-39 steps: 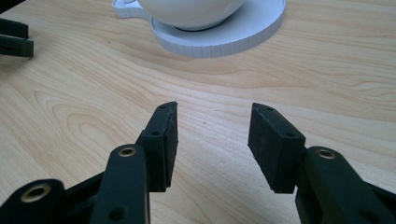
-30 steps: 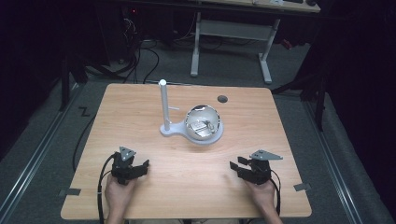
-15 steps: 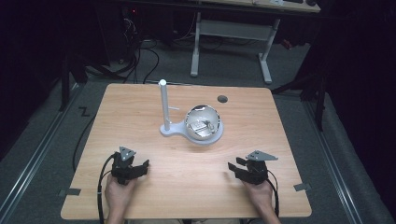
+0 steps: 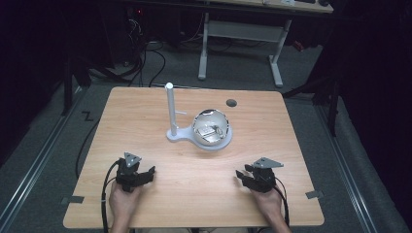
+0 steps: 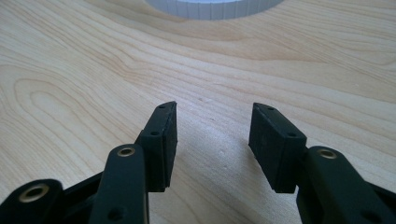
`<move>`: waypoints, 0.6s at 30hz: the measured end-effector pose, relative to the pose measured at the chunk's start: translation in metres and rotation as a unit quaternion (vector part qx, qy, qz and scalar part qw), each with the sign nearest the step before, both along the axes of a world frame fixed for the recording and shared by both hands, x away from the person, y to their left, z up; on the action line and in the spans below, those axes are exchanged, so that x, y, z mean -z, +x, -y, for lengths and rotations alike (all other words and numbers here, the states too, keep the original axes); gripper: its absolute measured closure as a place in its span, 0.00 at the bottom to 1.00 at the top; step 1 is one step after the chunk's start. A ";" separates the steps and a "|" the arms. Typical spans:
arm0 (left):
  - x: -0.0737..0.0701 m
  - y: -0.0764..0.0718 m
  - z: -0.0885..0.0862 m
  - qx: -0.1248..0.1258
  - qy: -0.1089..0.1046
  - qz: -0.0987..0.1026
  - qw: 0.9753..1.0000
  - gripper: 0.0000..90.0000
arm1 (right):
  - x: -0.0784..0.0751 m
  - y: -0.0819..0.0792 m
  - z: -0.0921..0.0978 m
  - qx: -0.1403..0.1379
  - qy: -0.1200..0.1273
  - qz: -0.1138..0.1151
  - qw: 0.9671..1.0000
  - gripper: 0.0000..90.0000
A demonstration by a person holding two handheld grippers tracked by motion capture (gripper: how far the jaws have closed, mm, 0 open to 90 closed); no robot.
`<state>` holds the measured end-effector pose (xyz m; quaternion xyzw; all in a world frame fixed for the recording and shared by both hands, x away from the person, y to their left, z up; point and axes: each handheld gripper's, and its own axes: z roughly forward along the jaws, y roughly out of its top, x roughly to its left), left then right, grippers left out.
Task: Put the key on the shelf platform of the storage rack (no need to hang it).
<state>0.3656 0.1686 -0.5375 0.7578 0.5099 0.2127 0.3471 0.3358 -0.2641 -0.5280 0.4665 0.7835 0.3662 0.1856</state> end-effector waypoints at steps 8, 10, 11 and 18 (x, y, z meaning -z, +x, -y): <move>0.000 0.000 0.000 0.000 0.000 0.001 1.000 0.27 | 0.004 -0.001 -0.005 -0.005 -0.027 0.005 1.000 0.54; 0.000 0.000 0.000 0.000 0.001 0.001 1.000 0.27 | 0.004 -0.003 -0.009 -0.007 -0.043 0.012 0.999 0.53; 0.000 0.000 0.000 0.000 0.001 0.000 1.000 0.27 | 0.004 -0.002 -0.009 -0.005 -0.040 0.010 0.999 0.52; 0.000 -0.001 0.001 0.000 0.003 0.001 1.000 0.27 | 0.004 -0.002 -0.009 -0.007 -0.038 0.007 0.999 0.51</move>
